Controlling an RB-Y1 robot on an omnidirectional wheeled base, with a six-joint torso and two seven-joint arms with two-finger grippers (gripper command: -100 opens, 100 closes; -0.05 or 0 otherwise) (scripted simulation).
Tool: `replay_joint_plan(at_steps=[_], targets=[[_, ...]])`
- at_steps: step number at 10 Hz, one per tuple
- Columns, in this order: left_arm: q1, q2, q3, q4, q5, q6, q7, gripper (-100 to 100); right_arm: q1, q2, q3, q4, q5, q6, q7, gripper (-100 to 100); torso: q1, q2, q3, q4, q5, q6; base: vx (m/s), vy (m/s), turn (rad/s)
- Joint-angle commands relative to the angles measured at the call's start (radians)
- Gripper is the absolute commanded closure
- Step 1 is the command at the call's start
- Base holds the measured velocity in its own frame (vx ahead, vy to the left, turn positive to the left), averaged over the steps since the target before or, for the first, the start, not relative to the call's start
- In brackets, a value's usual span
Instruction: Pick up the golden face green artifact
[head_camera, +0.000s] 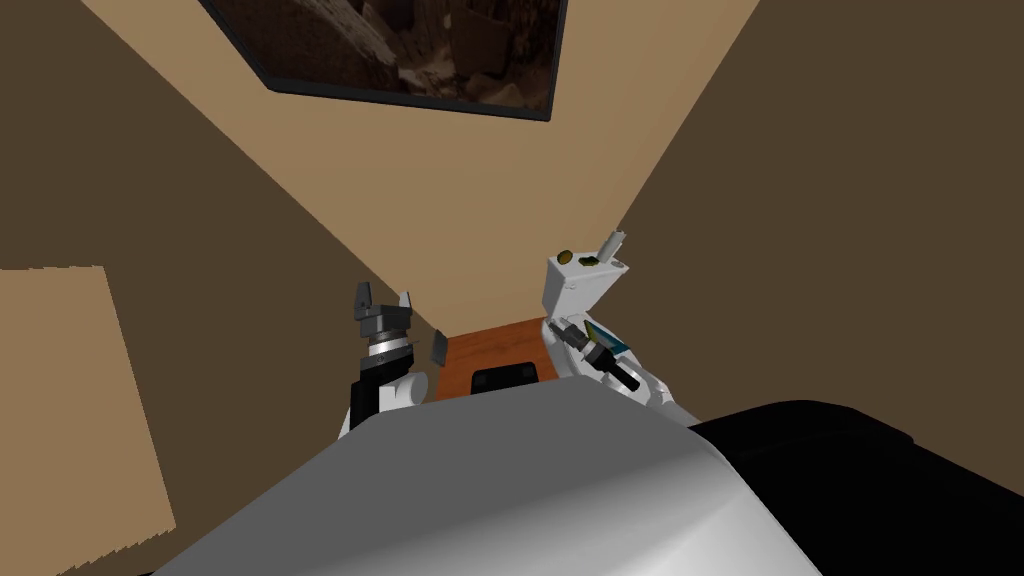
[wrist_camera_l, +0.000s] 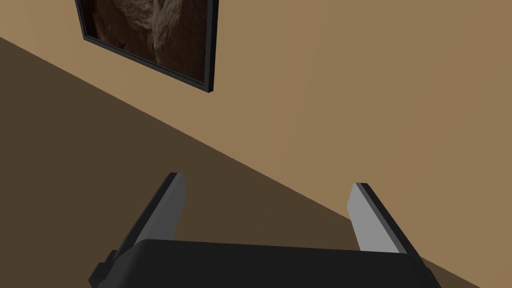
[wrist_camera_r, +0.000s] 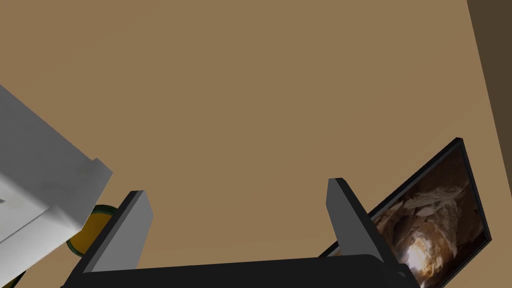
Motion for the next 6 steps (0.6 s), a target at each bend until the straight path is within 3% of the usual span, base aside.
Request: replay_joint_plan(at_steps=[1, 2, 4, 5, 6], targets=[[0.000, 0.000, 0.000, 0.000, 0.000, 0.000, 0.000, 0, -0.023, -0.044, 0.029, 0.050, 0.003, -0.015, 0.024, -100, 0.000, 0.000, 0.000, 0.000, 0.000, 0.000, -0.093, 0.093, 0.069], [0.000, 0.000, 0.000, 0.000, 0.000, 0.000, 0.000, 0, -0.023, -0.044, 0.029, 0.053, 0.003, -0.015, 0.024, -100, 0.000, -0.001, -0.001, 0.000, 0.000, -0.001, -0.058, 0.056, 0.047], [0.000, 0.000, 0.000, 0.000, 0.000, 0.000, 0.000, 0, -0.064, -0.109, 0.081, 0.134, 0.007, -0.039, 0.063, -100, -0.003, -0.004, -0.003, -0.001, 0.000, -0.001, -0.050, 0.036, 0.157], [0.000, 0.000, 0.000, 0.000, 0.000, 0.000, 0.000, 0, -0.064, -0.124, 0.081, 0.134, 0.007, -0.039, 0.063, -100, -0.004, -0.004, -0.003, -0.001, -0.001, -0.001, -0.044, 0.013, 0.077], [0.000, 0.000, 0.000, 0.000, 0.000, 0.000, 0.000, 0, -0.086, -0.156, 0.108, 0.177, 0.010, -0.052, 0.084, -100, -0.005, -0.005, -0.003, -0.001, -0.001, 0.000, -0.047, 0.011, 0.149]])
